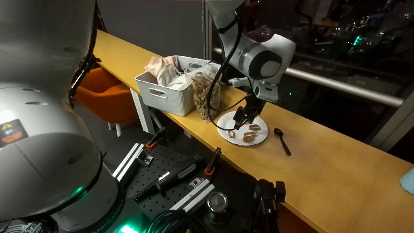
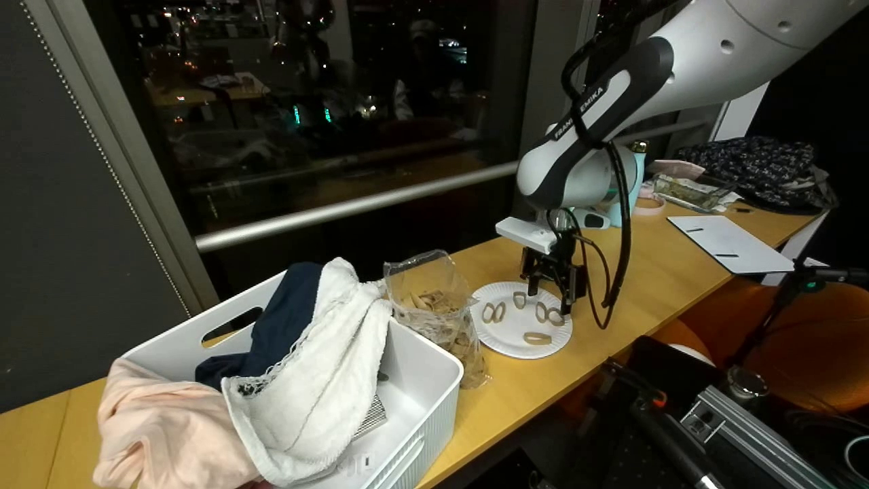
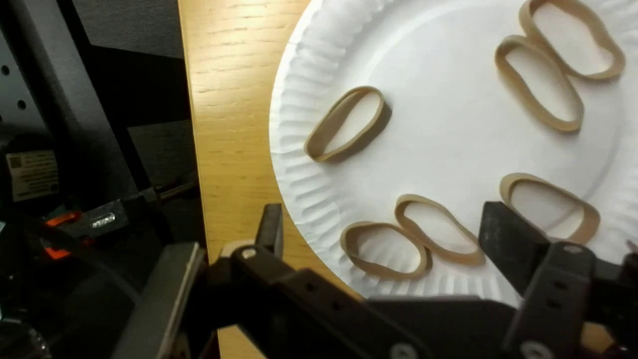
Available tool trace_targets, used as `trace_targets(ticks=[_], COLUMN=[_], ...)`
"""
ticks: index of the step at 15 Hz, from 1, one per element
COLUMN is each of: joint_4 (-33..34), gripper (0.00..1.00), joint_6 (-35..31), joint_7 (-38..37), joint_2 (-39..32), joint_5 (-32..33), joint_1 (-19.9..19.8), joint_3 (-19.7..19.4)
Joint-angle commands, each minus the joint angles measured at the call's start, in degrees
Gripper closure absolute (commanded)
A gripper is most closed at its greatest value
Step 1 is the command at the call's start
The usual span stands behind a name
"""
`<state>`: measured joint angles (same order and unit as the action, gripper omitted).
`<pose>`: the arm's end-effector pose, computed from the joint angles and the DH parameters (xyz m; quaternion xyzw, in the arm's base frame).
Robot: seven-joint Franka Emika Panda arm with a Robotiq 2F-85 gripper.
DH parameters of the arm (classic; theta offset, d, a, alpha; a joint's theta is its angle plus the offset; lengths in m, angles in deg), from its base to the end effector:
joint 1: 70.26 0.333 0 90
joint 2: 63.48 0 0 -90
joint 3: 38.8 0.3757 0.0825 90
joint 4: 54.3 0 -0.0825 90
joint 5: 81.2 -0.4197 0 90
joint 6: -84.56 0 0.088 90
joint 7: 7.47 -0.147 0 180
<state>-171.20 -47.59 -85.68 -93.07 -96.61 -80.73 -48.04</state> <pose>0.5773 -0.1944 0.1543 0.5759 -0.8077 -0.1255 0.0160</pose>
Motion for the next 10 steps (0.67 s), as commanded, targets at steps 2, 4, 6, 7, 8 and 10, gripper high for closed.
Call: trace_targets(ticks=[2, 4, 6, 7, 8, 10], joint_4=[2.26, 3.54, 5.49, 6.66, 7.73, 9.31], gripper=[0.0, 0.0, 0.0, 0.0, 0.0, 0.0], joint_6=[-2.42, -3.14, -3.79, -3.76, -4.12, -4.37], joint_7=[-4.6, -6.03, -7.39, -7.67, -7.46, -6.66], joint_2=[-2.37, -3.32, -4.71, -5.52, -6.32, -7.67], joint_5=[0.01, -0.1, 0.47, 1.02, 2.13, 3.52], joint_1=[1.99, 1.83, 1.92, 2.04, 2.4, 2.64], joint_3=[-2.64, -3.04, -3.56, -3.72, -3.96, -4.18])
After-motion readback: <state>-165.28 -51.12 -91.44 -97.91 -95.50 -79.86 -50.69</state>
